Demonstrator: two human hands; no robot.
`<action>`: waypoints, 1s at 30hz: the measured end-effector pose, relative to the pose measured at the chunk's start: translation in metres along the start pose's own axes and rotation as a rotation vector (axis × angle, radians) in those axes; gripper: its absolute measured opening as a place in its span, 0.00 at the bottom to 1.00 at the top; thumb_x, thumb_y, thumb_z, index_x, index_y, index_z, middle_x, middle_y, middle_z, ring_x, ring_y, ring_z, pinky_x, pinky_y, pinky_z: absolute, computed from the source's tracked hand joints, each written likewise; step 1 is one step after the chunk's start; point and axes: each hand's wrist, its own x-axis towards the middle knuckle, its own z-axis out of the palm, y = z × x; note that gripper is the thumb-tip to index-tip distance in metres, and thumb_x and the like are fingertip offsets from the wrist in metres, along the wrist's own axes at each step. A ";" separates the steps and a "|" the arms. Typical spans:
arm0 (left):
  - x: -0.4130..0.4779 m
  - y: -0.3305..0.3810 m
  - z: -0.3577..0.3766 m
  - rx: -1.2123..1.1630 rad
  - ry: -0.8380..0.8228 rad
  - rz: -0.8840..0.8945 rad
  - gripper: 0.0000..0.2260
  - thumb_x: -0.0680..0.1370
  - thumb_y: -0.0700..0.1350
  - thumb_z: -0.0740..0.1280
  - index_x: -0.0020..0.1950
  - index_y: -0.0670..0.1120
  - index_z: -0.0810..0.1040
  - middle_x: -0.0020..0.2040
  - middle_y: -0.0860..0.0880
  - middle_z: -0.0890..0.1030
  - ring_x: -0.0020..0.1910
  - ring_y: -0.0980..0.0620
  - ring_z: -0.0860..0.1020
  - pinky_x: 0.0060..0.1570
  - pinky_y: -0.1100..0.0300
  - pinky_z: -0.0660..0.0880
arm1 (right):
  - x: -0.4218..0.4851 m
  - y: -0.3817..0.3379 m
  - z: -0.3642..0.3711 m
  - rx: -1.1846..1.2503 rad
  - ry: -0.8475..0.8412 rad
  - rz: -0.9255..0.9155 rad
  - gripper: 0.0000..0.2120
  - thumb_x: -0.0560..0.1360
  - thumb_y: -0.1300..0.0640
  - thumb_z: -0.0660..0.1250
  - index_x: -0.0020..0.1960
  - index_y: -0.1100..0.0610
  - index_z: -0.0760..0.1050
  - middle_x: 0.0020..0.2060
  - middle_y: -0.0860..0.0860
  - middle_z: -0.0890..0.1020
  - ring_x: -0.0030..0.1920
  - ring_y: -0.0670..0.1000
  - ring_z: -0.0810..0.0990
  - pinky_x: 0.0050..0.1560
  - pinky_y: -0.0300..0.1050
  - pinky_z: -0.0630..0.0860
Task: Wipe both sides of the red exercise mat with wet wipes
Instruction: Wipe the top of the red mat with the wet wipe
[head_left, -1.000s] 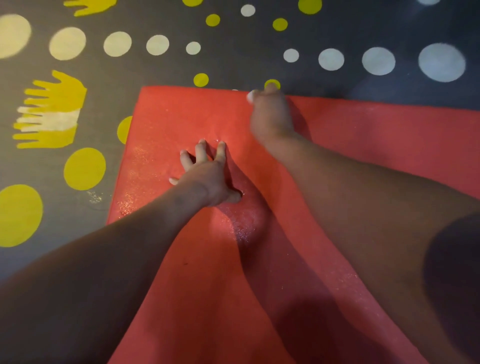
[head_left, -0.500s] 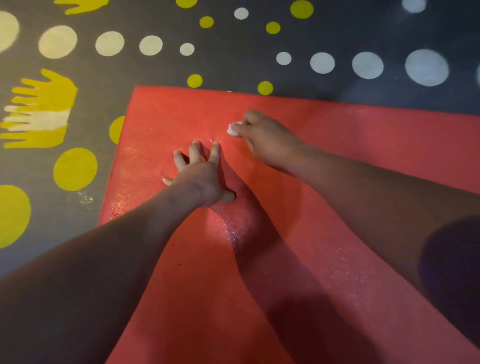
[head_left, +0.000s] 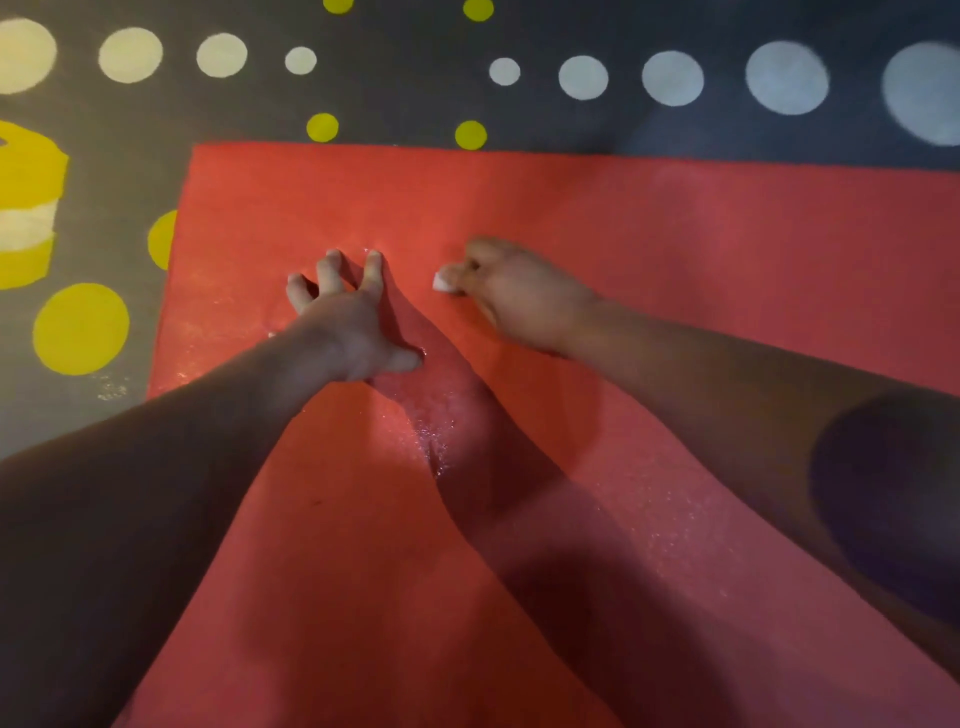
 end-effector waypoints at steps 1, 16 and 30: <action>-0.001 0.000 -0.001 -0.005 0.001 -0.005 0.62 0.64 0.71 0.74 0.82 0.55 0.36 0.80 0.38 0.40 0.79 0.30 0.42 0.78 0.40 0.46 | 0.002 0.012 -0.002 -0.012 0.050 0.109 0.14 0.79 0.61 0.63 0.63 0.55 0.78 0.47 0.57 0.76 0.48 0.60 0.77 0.47 0.49 0.72; -0.007 0.002 -0.007 -0.061 -0.025 -0.022 0.60 0.66 0.68 0.75 0.82 0.57 0.36 0.81 0.43 0.38 0.78 0.28 0.41 0.78 0.41 0.49 | 0.038 0.030 -0.008 -0.049 0.163 0.446 0.16 0.79 0.60 0.59 0.64 0.55 0.77 0.54 0.60 0.75 0.55 0.62 0.76 0.55 0.49 0.71; -0.009 0.002 -0.007 -0.110 -0.031 -0.024 0.59 0.66 0.66 0.77 0.81 0.59 0.36 0.80 0.47 0.37 0.78 0.30 0.40 0.74 0.32 0.55 | 0.030 0.071 -0.014 -0.024 0.271 0.545 0.12 0.76 0.49 0.63 0.52 0.55 0.77 0.47 0.53 0.78 0.52 0.57 0.79 0.50 0.43 0.71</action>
